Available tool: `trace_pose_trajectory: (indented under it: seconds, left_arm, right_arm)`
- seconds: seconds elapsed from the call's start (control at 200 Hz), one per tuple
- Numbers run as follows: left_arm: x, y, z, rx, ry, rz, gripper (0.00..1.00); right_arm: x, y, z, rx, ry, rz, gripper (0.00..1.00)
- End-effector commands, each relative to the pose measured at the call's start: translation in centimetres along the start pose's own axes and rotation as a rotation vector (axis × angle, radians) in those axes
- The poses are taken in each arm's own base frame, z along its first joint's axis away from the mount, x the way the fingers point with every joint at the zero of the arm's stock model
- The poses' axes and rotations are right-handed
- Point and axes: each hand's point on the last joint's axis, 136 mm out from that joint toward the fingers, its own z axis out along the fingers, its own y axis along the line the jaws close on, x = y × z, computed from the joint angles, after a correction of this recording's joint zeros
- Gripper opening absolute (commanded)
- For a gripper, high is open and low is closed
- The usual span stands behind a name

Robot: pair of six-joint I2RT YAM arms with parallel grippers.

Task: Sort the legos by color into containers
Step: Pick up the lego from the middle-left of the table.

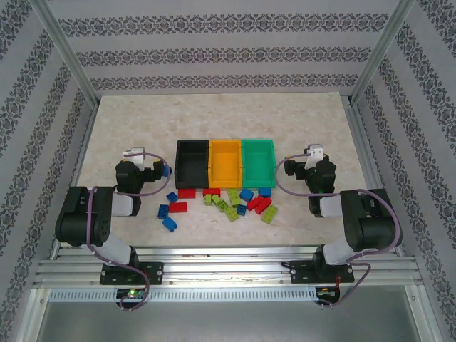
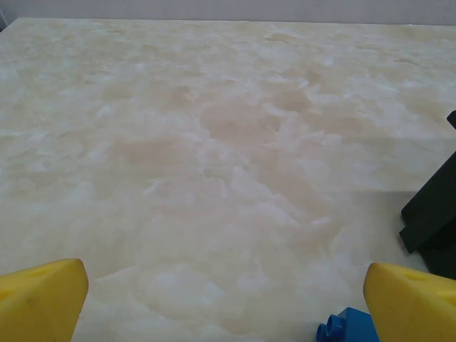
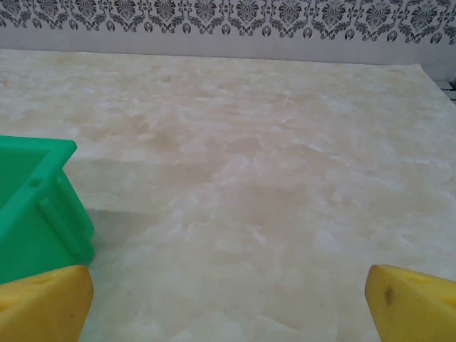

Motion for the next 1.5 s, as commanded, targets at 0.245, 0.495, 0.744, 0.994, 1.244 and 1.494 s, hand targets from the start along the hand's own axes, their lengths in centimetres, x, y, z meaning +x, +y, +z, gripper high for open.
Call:
trace_pose_trajectory:
  seconds: [0.245, 0.495, 0.744, 0.994, 1.244, 1.494]
  left_arm:
    - [-0.9, -0.2, 0.1, 0.001, -0.043, -0.006, 0.99]
    - [-1.0, -0.3, 0.1, 0.006, -0.044, -0.005, 0.99]
    - [-1.0, -0.4, 0.1, 0.009, -0.042, -0.003, 0.99]
    - [-1.0, -0.4, 0.1, 0.012, -0.042, -0.001, 0.99]
    - [-0.9, -0.7, 0.1, 0.028, -0.041, 0.005, 0.99]
    - [-1.4, 0.2, -0.9, -0.023, -0.101, -0.014, 0.99]
  right_arm:
    - [-1.3, 0.1, 0.3, -0.004, -0.043, -0.006, 0.98]
    - [-1.3, 0.1, 0.3, -0.008, -0.041, -0.003, 0.98]
    - [-1.3, 0.0, 0.3, -0.009, -0.041, -0.002, 0.98]
    - [-1.2, 0.0, 0.3, -0.008, -0.038, -0.002, 0.98]
    - [-1.2, 0.1, 0.3, -0.014, -0.038, 0.0, 0.98]
    - [-0.9, 0.6, -0.6, -0.002, -0.056, -0.032, 0.98]
